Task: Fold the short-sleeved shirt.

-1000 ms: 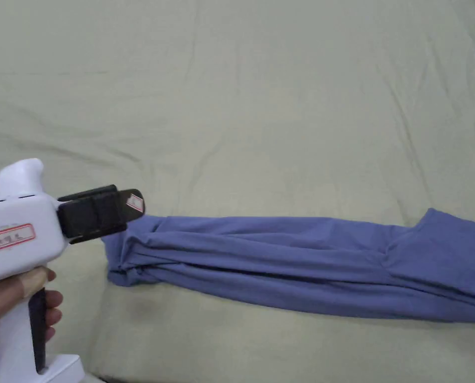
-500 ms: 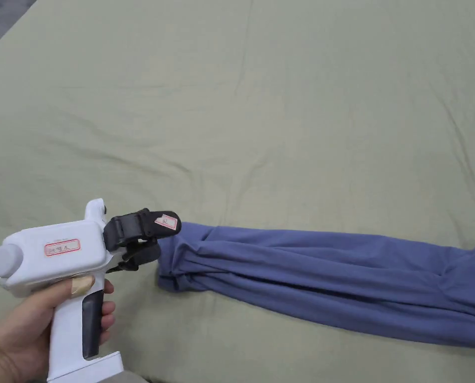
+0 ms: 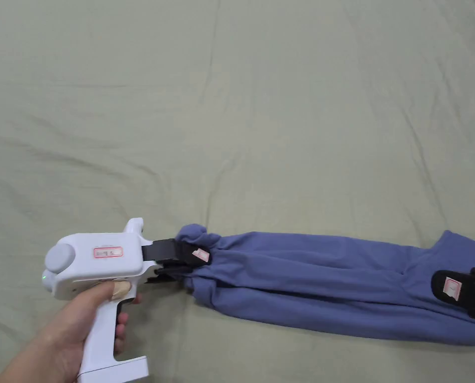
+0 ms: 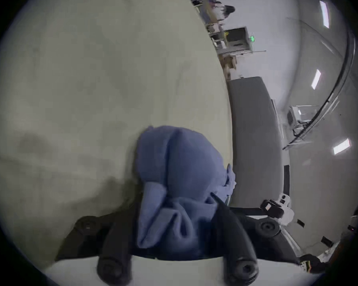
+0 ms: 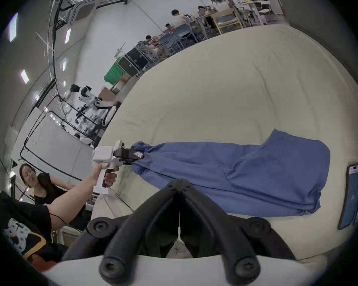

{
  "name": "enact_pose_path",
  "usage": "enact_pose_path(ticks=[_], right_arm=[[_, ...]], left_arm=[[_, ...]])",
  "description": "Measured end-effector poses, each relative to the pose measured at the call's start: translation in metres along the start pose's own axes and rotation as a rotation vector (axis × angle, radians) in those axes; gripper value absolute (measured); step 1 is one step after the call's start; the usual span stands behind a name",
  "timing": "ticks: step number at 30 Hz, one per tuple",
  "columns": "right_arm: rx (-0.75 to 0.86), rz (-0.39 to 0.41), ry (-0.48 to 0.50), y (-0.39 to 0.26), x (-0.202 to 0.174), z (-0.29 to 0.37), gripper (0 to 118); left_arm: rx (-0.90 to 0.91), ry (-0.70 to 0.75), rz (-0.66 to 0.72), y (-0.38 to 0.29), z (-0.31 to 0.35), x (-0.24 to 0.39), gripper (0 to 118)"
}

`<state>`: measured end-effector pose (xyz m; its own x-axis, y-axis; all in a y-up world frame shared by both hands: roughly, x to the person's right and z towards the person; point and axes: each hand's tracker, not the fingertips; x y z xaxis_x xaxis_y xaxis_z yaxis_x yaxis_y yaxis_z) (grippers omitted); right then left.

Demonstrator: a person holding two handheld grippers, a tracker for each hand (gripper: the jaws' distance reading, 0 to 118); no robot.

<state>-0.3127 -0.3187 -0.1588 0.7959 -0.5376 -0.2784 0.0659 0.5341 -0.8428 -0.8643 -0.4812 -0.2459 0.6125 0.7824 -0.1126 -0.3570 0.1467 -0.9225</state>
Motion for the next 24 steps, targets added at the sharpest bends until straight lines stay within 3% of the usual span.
enact_pose_path(ticks=[9,13,14,15,20,24], right_arm=[[0.033,-0.016,-0.007,0.006,-0.003,0.007,3],[0.052,-0.013,-0.014,0.008,-0.008,0.004,3],[0.053,0.000,-0.045,0.008,-0.010,0.002,3],[0.054,0.012,-0.081,0.009,-0.012,0.000,3],[0.058,0.016,-0.129,0.014,-0.017,-0.005,3],[0.042,0.014,-0.145,0.015,-0.019,-0.008,3]], left_arm=[[0.249,0.050,-0.042,0.027,0.119,0.004,16],[0.339,0.304,-0.002,0.044,0.163,-0.011,16],[0.336,0.364,-0.017,0.039,0.161,-0.004,16],[0.303,0.273,0.014,0.035,0.150,0.011,16],[0.308,0.225,-0.119,0.002,0.075,0.111,16],[0.174,0.370,-0.305,-0.035,-0.034,0.168,16]])
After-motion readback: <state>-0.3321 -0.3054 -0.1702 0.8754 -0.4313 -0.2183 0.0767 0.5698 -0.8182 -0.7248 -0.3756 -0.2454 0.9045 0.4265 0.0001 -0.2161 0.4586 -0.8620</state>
